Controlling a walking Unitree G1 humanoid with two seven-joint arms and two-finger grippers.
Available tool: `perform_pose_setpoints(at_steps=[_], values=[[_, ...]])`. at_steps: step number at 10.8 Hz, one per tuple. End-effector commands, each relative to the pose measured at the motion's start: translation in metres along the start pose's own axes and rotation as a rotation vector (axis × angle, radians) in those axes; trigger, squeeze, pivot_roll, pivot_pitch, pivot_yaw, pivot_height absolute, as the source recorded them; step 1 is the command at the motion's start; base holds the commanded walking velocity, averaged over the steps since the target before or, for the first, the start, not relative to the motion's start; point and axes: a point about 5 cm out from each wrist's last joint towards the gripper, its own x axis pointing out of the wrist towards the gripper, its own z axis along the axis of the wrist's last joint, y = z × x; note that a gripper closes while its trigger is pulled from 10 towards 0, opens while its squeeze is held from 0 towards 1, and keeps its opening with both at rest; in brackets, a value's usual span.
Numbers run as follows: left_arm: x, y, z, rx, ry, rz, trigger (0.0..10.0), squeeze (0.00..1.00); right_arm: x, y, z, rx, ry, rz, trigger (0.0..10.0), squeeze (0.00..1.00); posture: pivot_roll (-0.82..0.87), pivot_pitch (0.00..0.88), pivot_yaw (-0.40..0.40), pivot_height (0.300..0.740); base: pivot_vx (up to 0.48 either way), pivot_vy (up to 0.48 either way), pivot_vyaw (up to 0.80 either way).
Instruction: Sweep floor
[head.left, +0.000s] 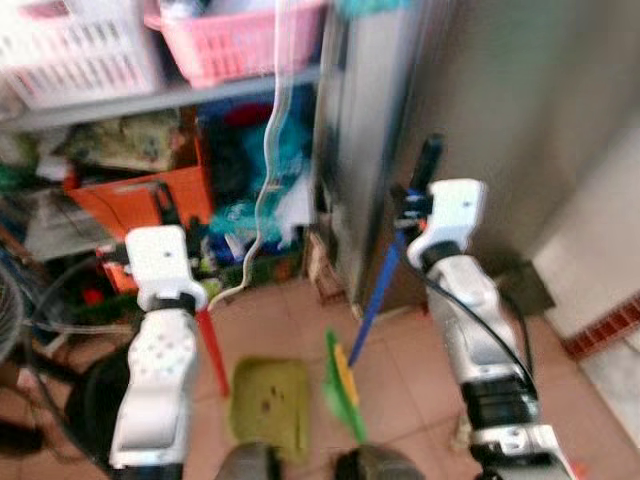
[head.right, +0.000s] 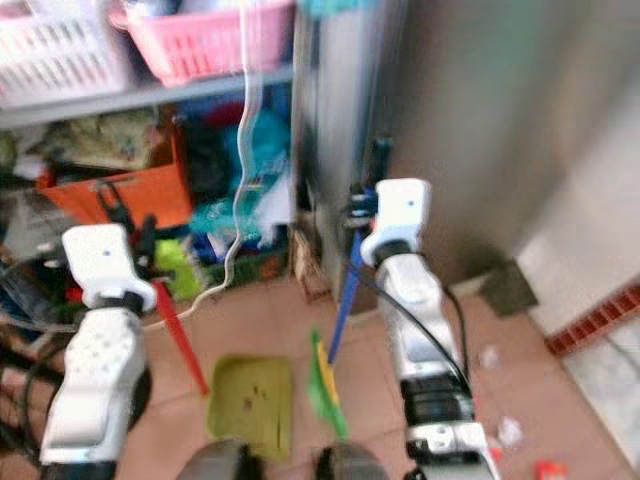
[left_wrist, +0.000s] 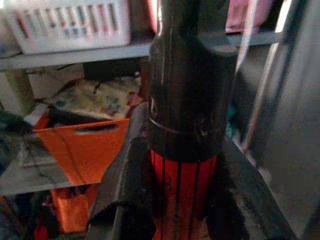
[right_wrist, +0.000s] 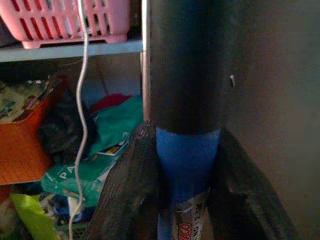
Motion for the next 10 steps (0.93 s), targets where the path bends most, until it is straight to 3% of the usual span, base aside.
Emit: perform_pose_setpoints(at_steps=[1,10], values=[[0.0,0.0043,0.0065,0.01,-0.031,0.02,10.0,0.0,-0.0019,-0.0006,0.0022,0.004,-0.01,-0.002,10.0,0.0,0.0,0.14,0.003,0.74,0.0,0.0,0.0],[0.0024,0.0007,0.0053,0.0,-0.029,0.021,10.0,0.0,-0.0018,0.0047,-0.0024,0.011,-0.003,0.006,10.0,0.0,0.0,0.116,0.009,0.74,0.0,0.0,0.0]])
